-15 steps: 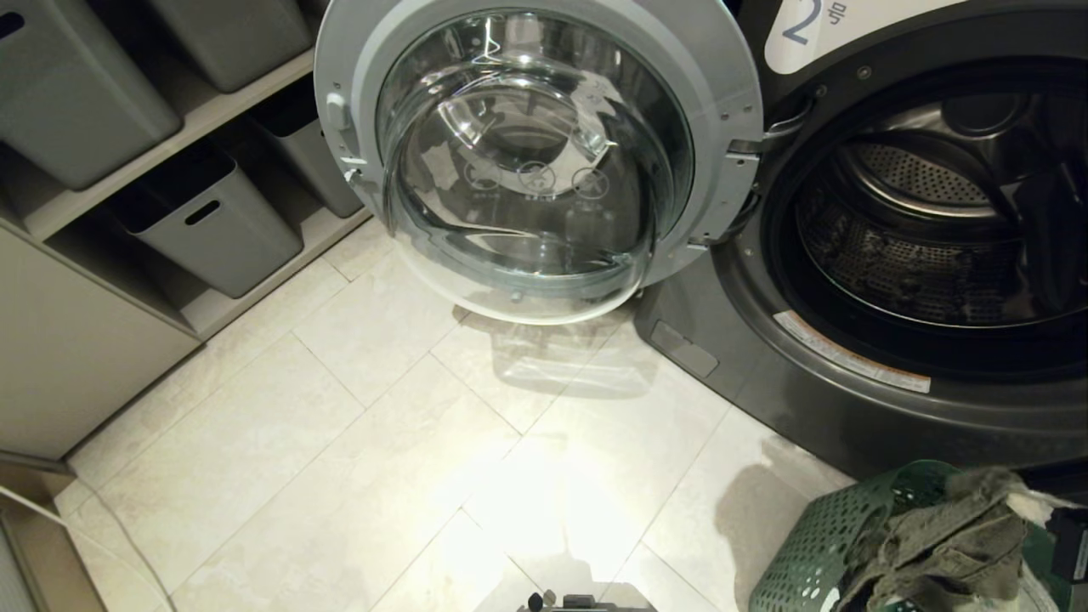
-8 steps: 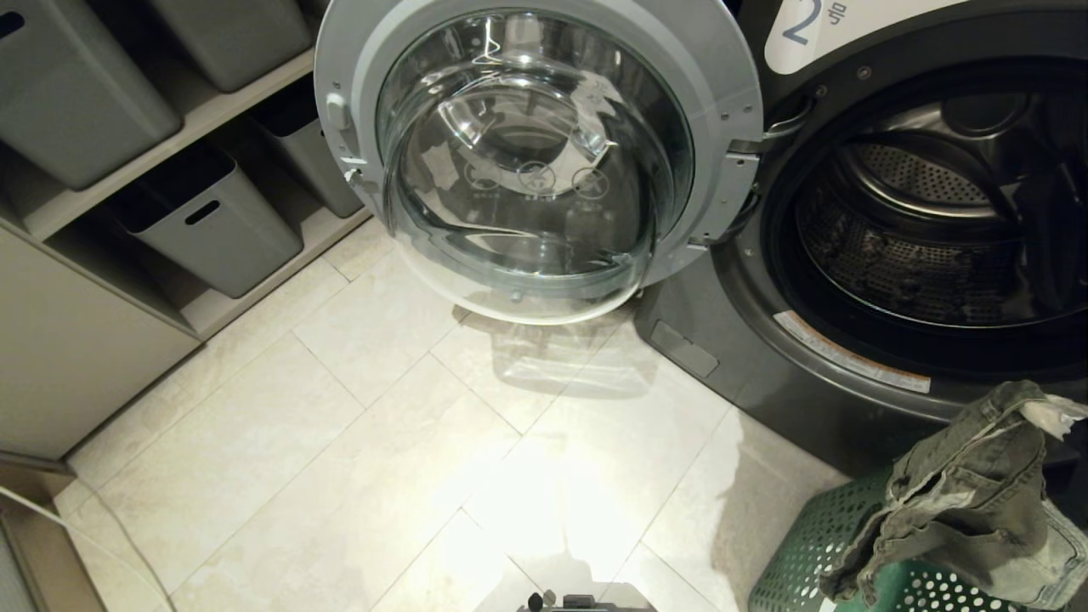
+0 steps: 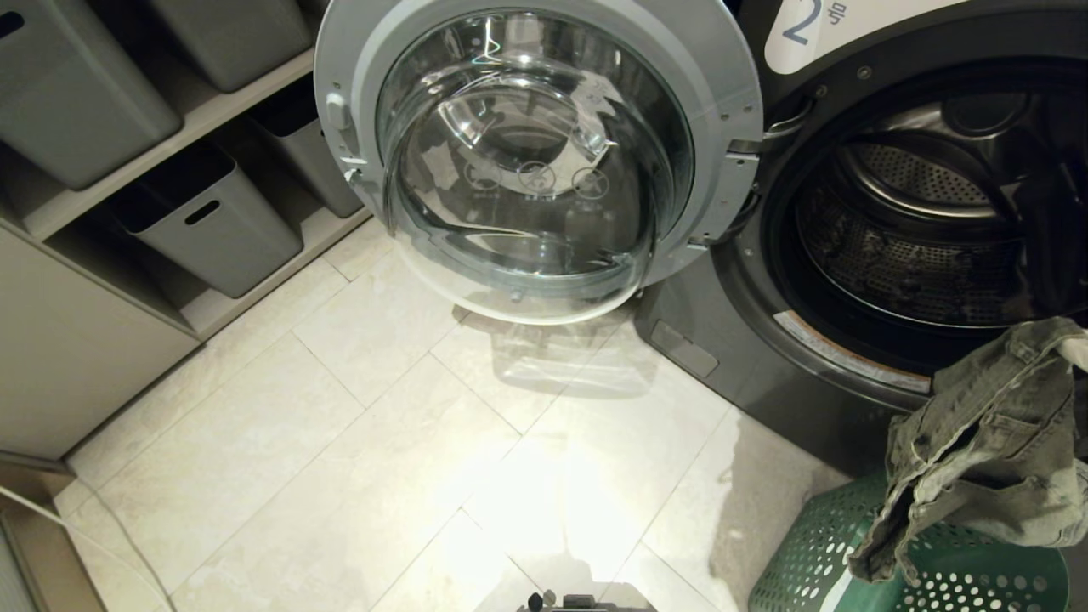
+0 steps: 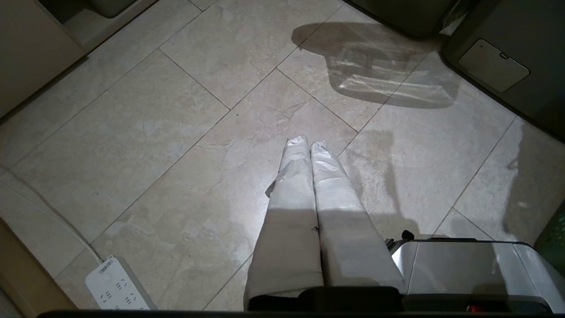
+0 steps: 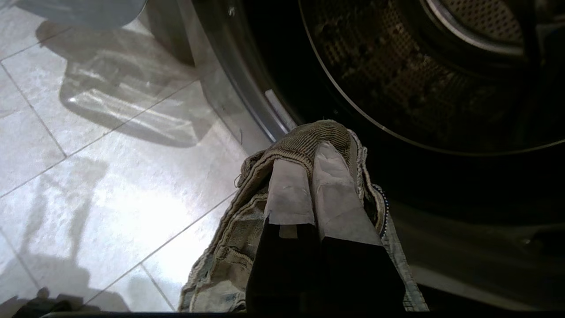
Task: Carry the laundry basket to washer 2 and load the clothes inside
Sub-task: Place the clothes into the washing machine
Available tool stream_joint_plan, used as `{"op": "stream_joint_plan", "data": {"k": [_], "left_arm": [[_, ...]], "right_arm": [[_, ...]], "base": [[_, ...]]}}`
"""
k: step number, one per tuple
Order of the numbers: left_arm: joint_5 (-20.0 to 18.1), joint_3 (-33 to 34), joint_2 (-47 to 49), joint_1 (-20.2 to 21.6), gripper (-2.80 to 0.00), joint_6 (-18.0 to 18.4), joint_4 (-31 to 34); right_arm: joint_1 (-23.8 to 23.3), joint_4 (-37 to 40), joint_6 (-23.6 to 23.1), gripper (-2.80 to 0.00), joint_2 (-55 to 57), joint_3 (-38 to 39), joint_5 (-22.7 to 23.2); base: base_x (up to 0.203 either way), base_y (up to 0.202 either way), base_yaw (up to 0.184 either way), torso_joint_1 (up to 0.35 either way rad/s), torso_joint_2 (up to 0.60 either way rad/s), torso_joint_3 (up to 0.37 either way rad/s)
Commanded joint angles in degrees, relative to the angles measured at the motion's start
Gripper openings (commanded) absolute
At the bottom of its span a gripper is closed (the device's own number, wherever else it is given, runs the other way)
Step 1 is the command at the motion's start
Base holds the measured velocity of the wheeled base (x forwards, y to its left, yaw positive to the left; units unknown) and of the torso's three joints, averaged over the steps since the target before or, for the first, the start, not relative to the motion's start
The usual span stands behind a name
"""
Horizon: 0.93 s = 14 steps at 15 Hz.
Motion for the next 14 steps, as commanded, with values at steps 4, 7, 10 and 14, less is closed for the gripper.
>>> {"op": "stream_joint_plan", "data": {"k": [4,7,10,14], "left_arm": [[0.0,0.1,0.0,0.0,-2.8,0.0,0.0],[0.1,0.1,0.0,0.0,-2.8,0.0,0.0],[0.0,0.1,0.0,0.0,-2.8,0.0,0.0],[0.0,0.1,0.0,0.0,-2.8,0.0,0.0]], "right_arm": [[0.0,2.2,-0.2,-2.8,0.4,-7.7,-0.2],[0.0,2.6,-0.2,-2.8,0.5,-9.8,-1.4],[0.1,2.6,-0.4,-2.8,1.3,-9.7,-2.4],[2.4,0.9,-0.8,-2.8,3.4,-10.3,-5.6]], "base": [[0.0,0.0,0.0,0.0,0.0,0.0],[0.0,0.0,0.0,0.0,0.0,0.0],[0.0,0.0,0.0,0.0,0.0,0.0],[0.0,0.0,0.0,0.0,0.0,0.0]]}}
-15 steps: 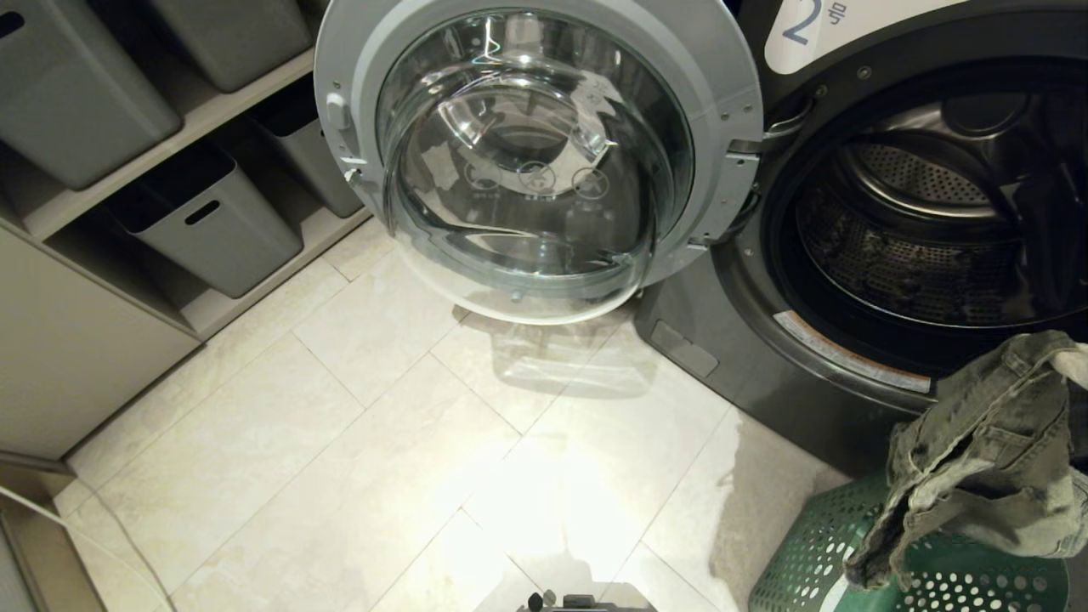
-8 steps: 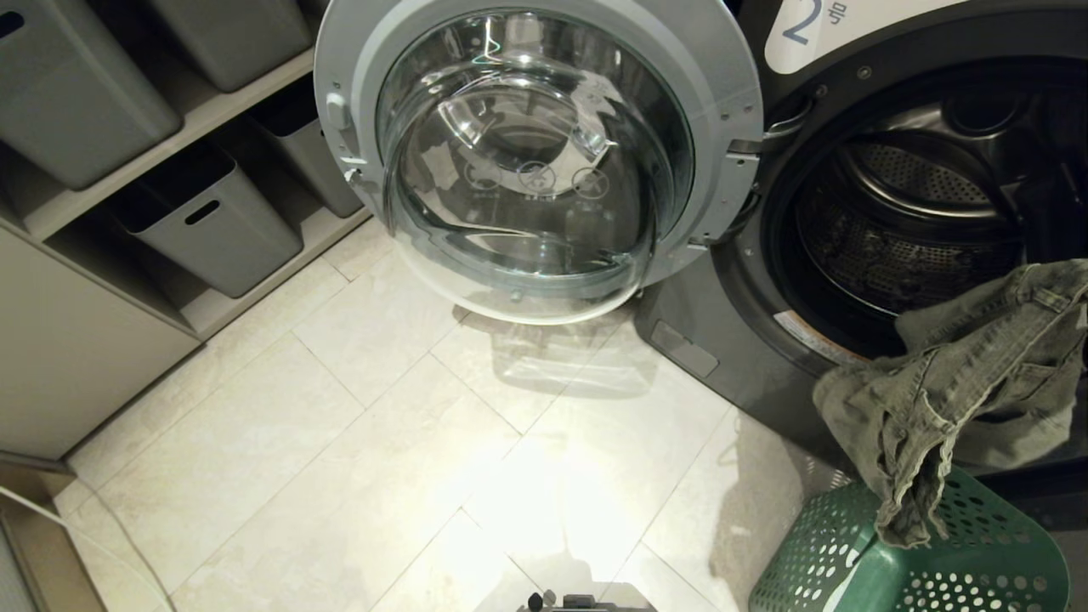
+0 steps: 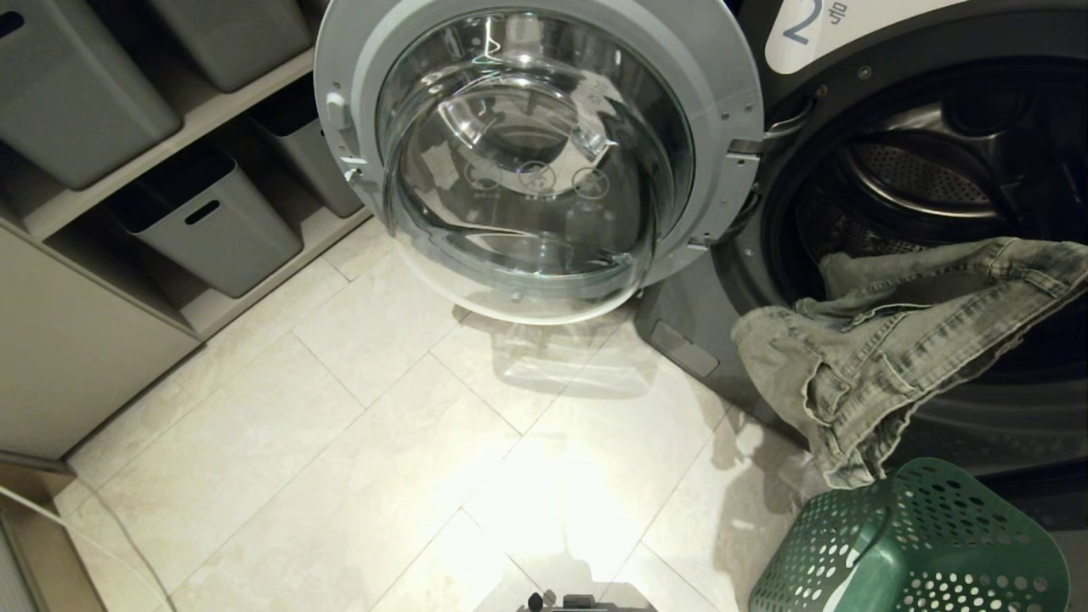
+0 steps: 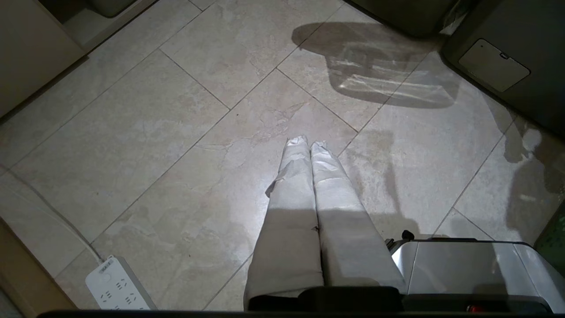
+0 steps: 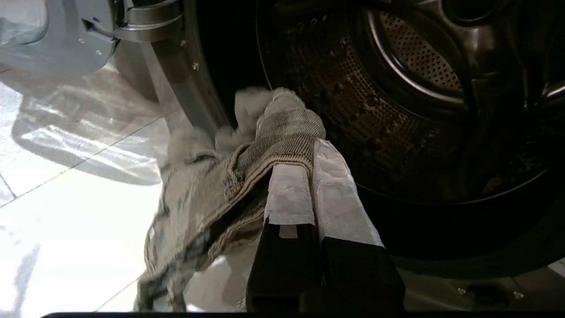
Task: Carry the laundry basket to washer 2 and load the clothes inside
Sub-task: Place the clothes into the washing machine
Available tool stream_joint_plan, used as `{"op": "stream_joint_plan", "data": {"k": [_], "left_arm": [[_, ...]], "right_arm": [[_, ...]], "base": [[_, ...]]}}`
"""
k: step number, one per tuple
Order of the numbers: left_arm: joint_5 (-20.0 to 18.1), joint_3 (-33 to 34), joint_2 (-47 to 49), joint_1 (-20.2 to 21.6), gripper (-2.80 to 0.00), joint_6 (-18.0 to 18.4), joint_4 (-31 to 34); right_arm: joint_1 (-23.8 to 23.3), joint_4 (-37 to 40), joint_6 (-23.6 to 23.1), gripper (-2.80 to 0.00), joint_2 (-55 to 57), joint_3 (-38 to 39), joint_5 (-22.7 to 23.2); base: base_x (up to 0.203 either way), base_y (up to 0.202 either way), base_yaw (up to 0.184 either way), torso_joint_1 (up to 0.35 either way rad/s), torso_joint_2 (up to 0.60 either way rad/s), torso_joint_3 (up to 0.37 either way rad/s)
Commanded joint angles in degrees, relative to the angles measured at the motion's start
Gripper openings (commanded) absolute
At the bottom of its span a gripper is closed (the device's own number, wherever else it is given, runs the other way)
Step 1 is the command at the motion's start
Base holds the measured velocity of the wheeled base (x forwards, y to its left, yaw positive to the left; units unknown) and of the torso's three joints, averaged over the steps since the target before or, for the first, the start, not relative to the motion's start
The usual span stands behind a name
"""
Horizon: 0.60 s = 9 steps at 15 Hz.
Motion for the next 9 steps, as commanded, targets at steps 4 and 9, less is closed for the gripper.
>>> {"op": "stream_joint_plan", "data": {"k": [4,9], "left_arm": [[0.0,0.1,0.1,0.0,-2.8,0.0,0.0],[0.0,0.1,0.0,0.0,-2.8,0.0,0.0]], "right_arm": [[2.0,-11.1,-8.8,-2.8,7.1,-1.2,-0.2],[5.6,-19.0,-13.2,-2.8,17.0,-2.0,-2.4]], "base": [[0.0,0.0,0.0,0.0,0.0,0.0],[0.0,0.0,0.0,0.0,0.0,0.0]]}}
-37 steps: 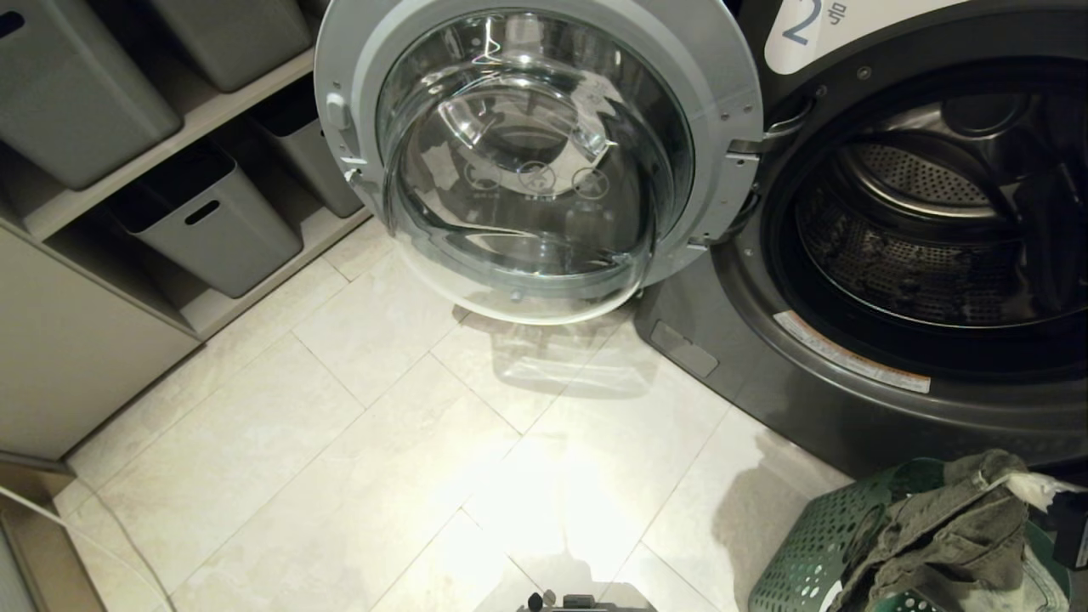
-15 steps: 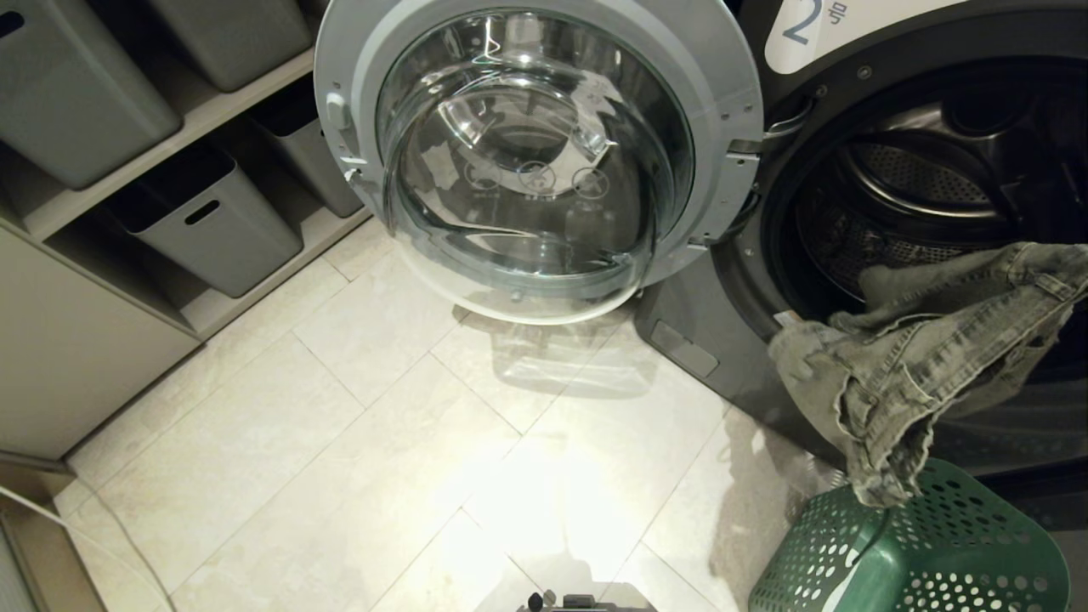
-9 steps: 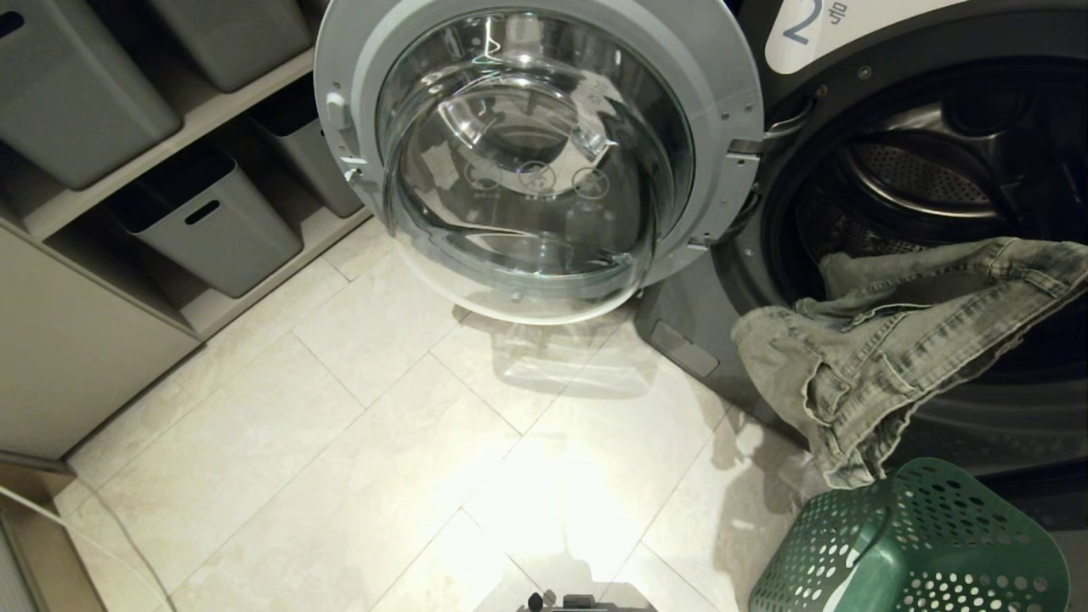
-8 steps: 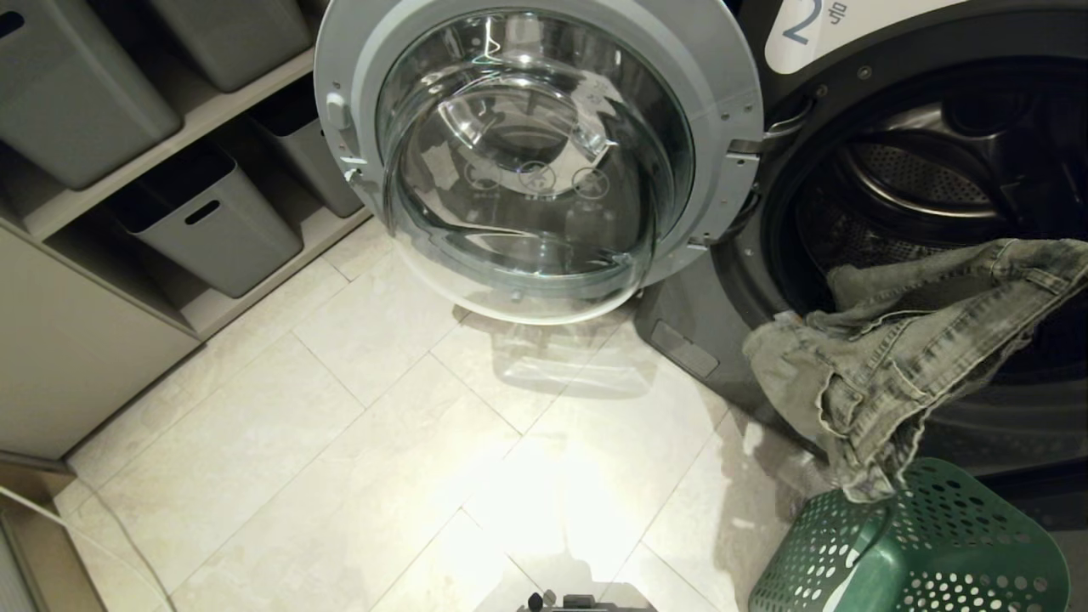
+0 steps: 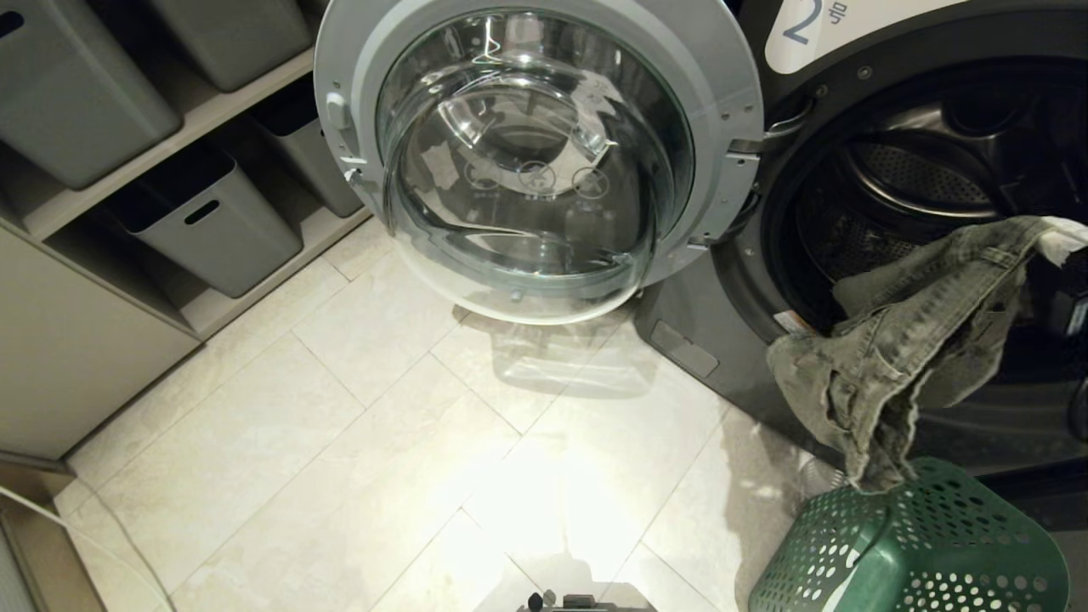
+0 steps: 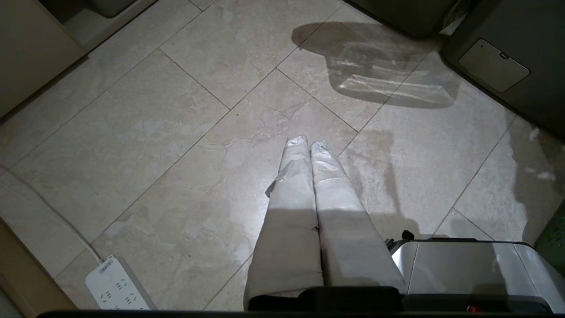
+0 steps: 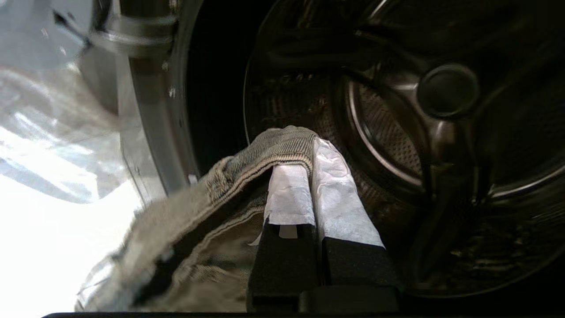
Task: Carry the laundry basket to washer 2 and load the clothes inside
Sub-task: Place the clothes into the washing machine
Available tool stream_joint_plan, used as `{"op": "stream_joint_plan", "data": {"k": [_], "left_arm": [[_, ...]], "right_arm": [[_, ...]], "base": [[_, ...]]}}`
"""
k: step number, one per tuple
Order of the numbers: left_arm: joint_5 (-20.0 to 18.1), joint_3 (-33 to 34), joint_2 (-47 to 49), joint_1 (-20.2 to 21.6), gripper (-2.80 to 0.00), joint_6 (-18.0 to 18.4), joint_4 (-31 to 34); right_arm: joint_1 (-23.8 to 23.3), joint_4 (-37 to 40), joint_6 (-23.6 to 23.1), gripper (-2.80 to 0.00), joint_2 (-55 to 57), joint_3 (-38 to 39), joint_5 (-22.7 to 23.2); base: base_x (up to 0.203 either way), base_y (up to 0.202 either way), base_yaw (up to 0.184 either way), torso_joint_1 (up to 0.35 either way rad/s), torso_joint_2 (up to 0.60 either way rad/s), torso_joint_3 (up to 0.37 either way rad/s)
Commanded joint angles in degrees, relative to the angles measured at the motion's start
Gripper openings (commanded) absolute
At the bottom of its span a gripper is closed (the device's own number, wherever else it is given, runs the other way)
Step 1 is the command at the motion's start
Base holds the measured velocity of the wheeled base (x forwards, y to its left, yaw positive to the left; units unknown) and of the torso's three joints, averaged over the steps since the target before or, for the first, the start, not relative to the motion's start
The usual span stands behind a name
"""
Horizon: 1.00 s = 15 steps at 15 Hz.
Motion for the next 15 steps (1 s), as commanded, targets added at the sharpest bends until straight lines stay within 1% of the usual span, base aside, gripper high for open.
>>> {"op": "stream_joint_plan", "data": {"k": [1,2,3,5,6,7,8,10,13,15], "left_arm": [[0.0,0.1,0.1,0.0,-2.8,0.0,0.0],[0.0,0.1,0.0,0.0,-2.8,0.0,0.0],[0.0,0.1,0.0,0.0,-2.8,0.0,0.0],[0.0,0.1,0.0,0.0,-2.8,0.0,0.0],[0.0,0.1,0.0,0.0,-2.8,0.0,0.0],[0.0,0.1,0.0,0.0,-2.8,0.0,0.0],[0.0,0.1,0.1,0.0,-2.8,0.0,0.0],[0.0,0.1,0.0,0.0,-2.8,0.0,0.0],[0.1,0.1,0.0,0.0,-2.8,0.0,0.0],[0.1,0.1,0.1,0.0,-2.8,0.0,0.0]], "right_arm": [[1.4,-2.4,-0.6,-2.8,7.1,-2.4,-3.6],[1.8,-4.2,-0.8,-2.8,9.2,-4.1,-5.5],[2.0,-6.6,-1.2,-2.8,11.2,-5.2,-6.4],[2.2,-11.8,-3.2,-2.8,15.5,-7.1,-7.1],[2.3,-13.5,-4.3,-2.8,17.2,-8.3,-8.2],[2.5,-14.4,-5.6,-2.8,18.9,-10.3,-10.4],[2.9,-14.7,-6.3,-2.8,20.4,-12.2,-12.1],[3.4,-14.9,-6.9,-2.8,22.9,-15.2,-13.8],[4.5,-15.2,-7.2,-2.8,27.1,-21.4,-19.1],[5.2,-15.4,-7.3,-2.8,29.9,-25.3,-21.7]], "base": [[0.0,0.0,0.0,0.0,0.0,0.0],[0.0,0.0,0.0,0.0,0.0,0.0],[0.0,0.0,0.0,0.0,0.0,0.0],[0.0,0.0,0.0,0.0,0.0,0.0],[0.0,0.0,0.0,0.0,0.0,0.0],[0.0,0.0,0.0,0.0,0.0,0.0],[0.0,0.0,0.0,0.0,0.0,0.0],[0.0,0.0,0.0,0.0,0.0,0.0],[0.0,0.0,0.0,0.0,0.0,0.0],[0.0,0.0,0.0,0.0,0.0,0.0]]}}
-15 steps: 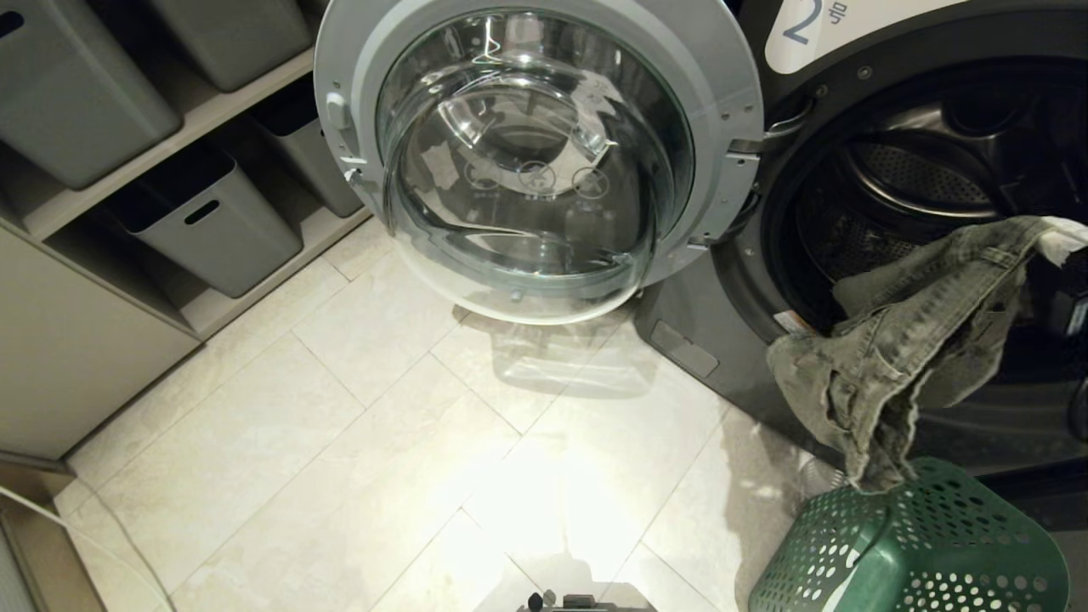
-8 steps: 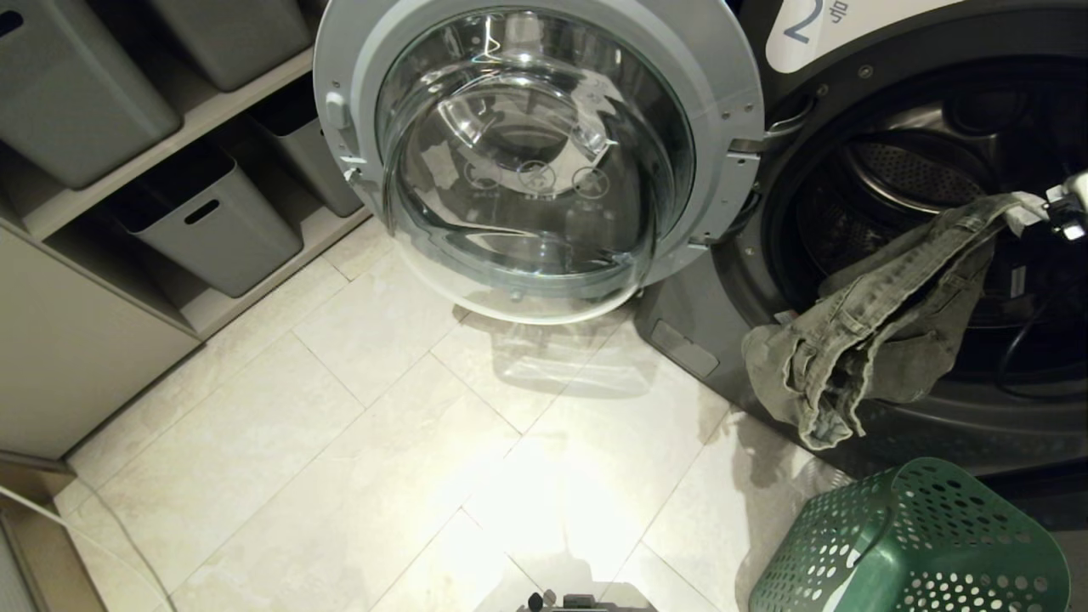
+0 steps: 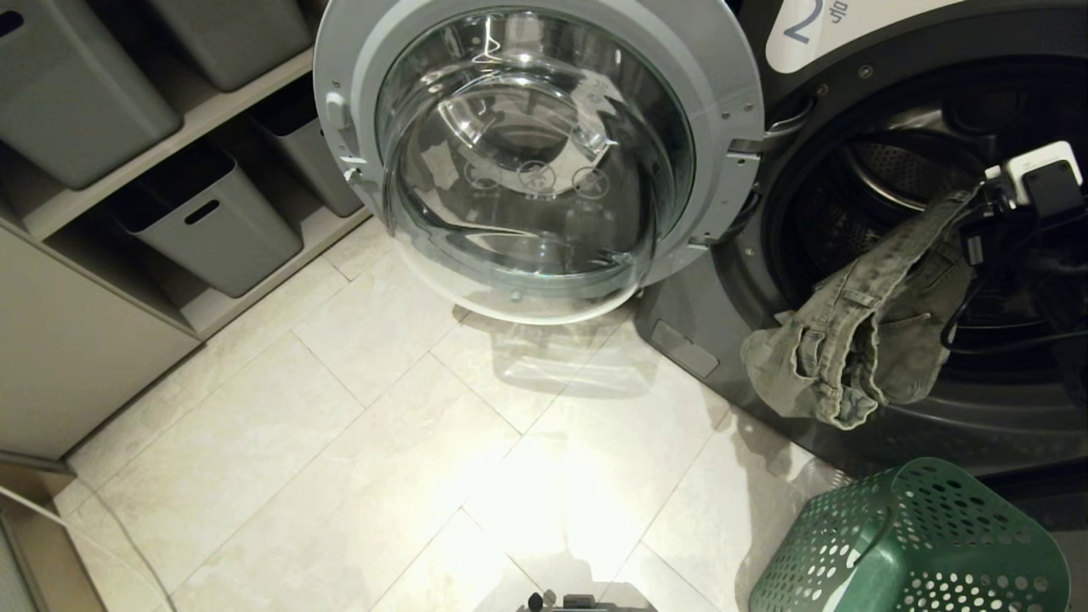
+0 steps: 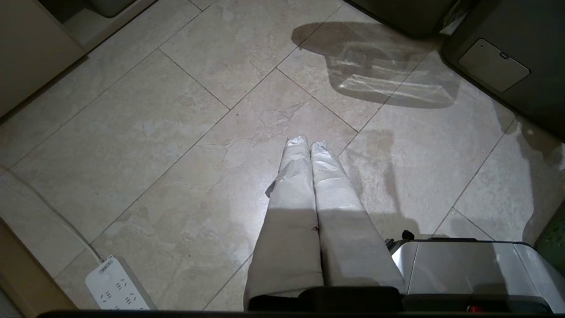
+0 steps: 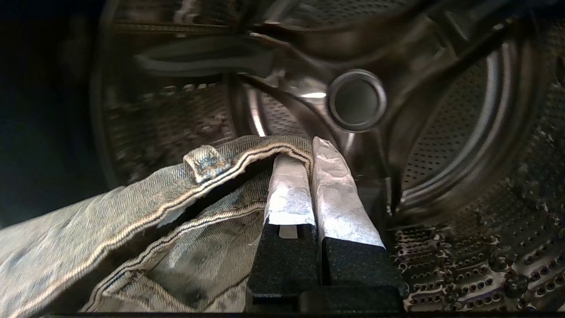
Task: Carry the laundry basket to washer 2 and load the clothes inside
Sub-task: Place the clothes into the washing machine
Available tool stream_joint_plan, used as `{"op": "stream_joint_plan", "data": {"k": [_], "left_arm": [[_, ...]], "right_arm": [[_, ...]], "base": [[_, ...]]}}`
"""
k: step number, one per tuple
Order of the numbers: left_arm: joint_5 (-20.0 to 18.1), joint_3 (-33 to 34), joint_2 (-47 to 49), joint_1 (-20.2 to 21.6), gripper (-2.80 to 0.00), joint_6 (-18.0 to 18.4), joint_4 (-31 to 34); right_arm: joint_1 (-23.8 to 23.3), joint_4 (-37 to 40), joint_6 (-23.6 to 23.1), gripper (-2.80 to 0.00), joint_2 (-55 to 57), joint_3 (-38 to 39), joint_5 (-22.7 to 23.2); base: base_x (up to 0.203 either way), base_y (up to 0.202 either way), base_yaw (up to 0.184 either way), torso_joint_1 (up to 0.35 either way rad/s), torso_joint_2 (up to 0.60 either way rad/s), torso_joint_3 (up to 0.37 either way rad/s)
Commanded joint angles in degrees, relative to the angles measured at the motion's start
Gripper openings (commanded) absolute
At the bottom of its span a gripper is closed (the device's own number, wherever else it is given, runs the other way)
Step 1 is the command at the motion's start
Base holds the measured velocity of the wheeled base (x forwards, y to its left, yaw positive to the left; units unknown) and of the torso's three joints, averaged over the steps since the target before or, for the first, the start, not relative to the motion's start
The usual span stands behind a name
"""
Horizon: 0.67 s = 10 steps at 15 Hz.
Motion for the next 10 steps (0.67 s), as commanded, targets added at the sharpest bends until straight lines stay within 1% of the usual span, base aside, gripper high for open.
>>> {"op": "stream_joint_plan", "data": {"k": [1,3,5,6,8,10], "left_arm": [[0.1,0.1,0.0,0.0,-2.8,0.0,0.0],[0.0,0.1,0.0,0.0,-2.8,0.0,0.0],[0.0,0.1,0.1,0.0,-2.8,0.0,0.0],[0.1,0.1,0.0,0.0,-2.8,0.0,0.0],[0.0,0.1,0.0,0.0,-2.8,0.0,0.0],[0.0,0.0,0.0,0.0,-2.8,0.0,0.0]], "right_arm": [[1.1,-0.6,-0.3,-2.8,4.8,-4.7,-2.8],[2.2,-0.7,-0.2,-2.8,7.7,-8.2,-6.6],[2.8,-0.8,-0.2,-2.8,10.8,-10.9,-8.3],[3.0,-0.9,-0.1,-2.8,12.1,-12.8,-9.8],[3.2,-1.2,0.2,-2.8,14.3,-18.2,-13.3],[3.2,-1.2,0.2,-2.8,16.5,-22.7,-15.0]], "base": [[0.0,0.0,0.0,0.0,0.0,0.0],[0.0,0.0,0.0,0.0,0.0,0.0],[0.0,0.0,0.0,0.0,0.0,0.0],[0.0,0.0,0.0,0.0,0.0,0.0],[0.0,0.0,0.0,0.0,0.0,0.0],[0.0,0.0,0.0,0.0,0.0,0.0]]}}
